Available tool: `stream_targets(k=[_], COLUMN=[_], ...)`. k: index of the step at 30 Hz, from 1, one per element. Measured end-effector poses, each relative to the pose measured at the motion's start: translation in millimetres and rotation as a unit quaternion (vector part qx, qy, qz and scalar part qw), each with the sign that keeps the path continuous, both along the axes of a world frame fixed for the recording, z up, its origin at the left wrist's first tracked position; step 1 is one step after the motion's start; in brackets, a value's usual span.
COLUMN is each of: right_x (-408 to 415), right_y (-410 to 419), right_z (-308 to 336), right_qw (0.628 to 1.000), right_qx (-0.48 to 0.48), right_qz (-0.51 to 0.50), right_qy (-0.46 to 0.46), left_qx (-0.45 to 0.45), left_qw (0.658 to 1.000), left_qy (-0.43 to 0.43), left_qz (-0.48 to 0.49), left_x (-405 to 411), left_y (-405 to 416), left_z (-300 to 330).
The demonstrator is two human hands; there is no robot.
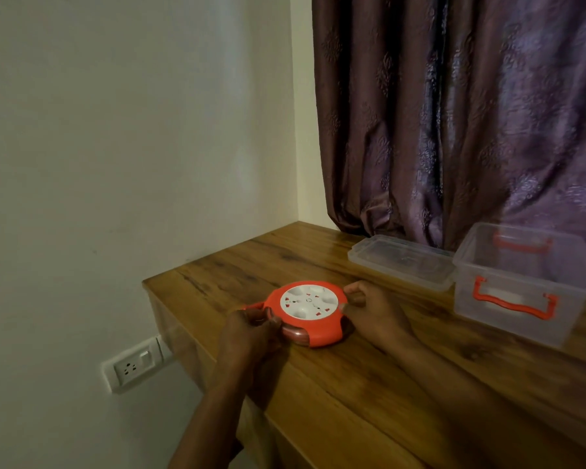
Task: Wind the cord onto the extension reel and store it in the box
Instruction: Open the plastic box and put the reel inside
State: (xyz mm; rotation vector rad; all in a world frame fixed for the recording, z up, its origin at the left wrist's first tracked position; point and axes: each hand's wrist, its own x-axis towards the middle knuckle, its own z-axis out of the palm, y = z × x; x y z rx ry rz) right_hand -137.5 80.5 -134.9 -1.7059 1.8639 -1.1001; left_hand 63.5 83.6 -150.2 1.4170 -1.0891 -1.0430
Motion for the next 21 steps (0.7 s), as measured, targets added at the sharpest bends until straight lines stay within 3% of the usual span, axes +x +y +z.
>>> stream_targets(k=[2, 4, 7, 11, 15, 17, 21], right_x=[-6, -19, -50, -112, -169, -185, -200], right_y=[11, 24, 47, 71, 80, 83, 83], right_z=[8, 23, 56, 91, 92, 84, 76], right_qw=[0.999, 0.993, 0.975, 0.944, 0.931, 0.936, 0.936], right_qx=[-0.025, -0.072, -0.156, -0.228, -0.164, -0.156, -0.169], right_qz=[0.020, 0.027, -0.007, -0.149, -0.251, -0.257, -0.263], right_qy=[0.036, 0.087, 0.156, 0.186, 0.207, 0.182, 0.161], left_qx=[-0.051, -0.105, -0.216, -0.348, -0.435, -0.441, -0.433], left_qw=[0.994, 0.967, 0.930, 0.888, 0.785, 0.746, 0.699], left_qy=[-0.096, -0.219, -0.279, -0.296, -0.404, -0.460, -0.513], left_qz=[0.031, 0.083, 0.103, -0.057, -0.176, -0.193, -0.247], left_x=[-4, -8, -25, -95, -178, -212, -255], left_y=[9, 20, 33, 48, 39, 28, 8], left_z=[-3, -7, 3, 29, 48, 51, 45])
